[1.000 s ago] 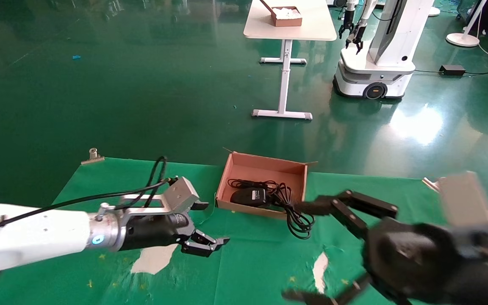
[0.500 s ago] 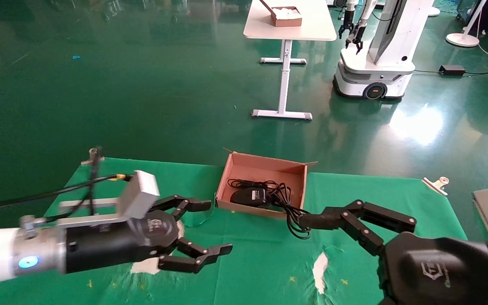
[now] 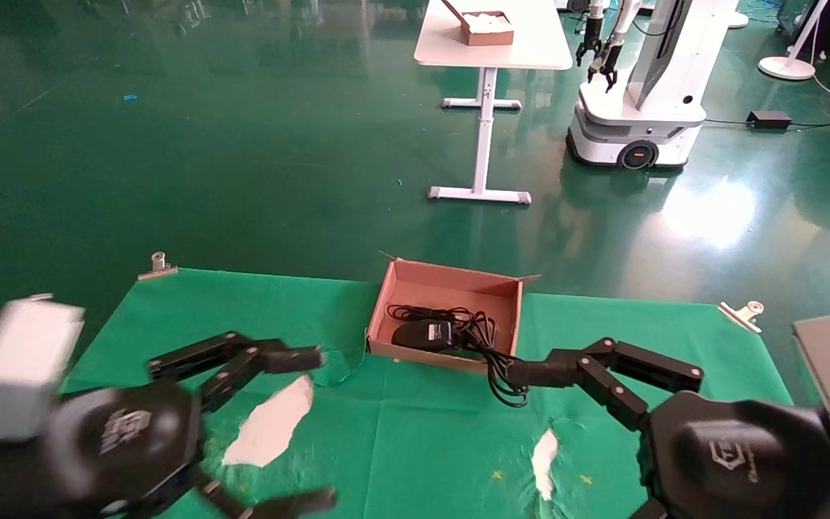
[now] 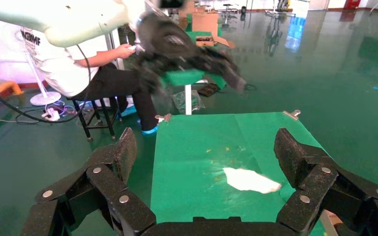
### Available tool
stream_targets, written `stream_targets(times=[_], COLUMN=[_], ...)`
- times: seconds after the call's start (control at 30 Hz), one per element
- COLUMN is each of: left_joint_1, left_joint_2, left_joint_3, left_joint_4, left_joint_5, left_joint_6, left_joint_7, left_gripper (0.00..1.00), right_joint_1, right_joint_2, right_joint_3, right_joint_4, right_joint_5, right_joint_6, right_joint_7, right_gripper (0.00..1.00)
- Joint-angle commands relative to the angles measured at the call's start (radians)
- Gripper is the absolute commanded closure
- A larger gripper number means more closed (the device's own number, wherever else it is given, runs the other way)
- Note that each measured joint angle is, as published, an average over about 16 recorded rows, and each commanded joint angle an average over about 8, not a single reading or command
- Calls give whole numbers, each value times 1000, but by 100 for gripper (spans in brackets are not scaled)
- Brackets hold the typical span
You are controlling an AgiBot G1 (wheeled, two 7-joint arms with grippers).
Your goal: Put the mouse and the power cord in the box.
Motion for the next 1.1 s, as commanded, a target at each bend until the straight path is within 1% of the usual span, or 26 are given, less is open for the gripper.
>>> stream_targets(times=[0.03, 0.23, 1.1], left_joint_1=[23, 50, 30], left_joint_2=[-23, -50, -30], left_joint_3=[-40, -85, -51], left_joint_4=[-29, -62, -37], left_joint_5=[-32, -70, -41], left_joint_6=[34, 74, 43], left_joint_7=[5, 10, 6], left_gripper=[0, 0, 0], right_joint_1=[0, -1, 0], right_joint_2=[0, 1, 0], right_joint_3=[0, 1, -1], right_joint_4=[0, 1, -1], right_joint_5=[0, 2, 0], right_joint_6=[0, -1, 0], right_joint_7=[0, 0, 0], right_gripper=[0, 0, 0])
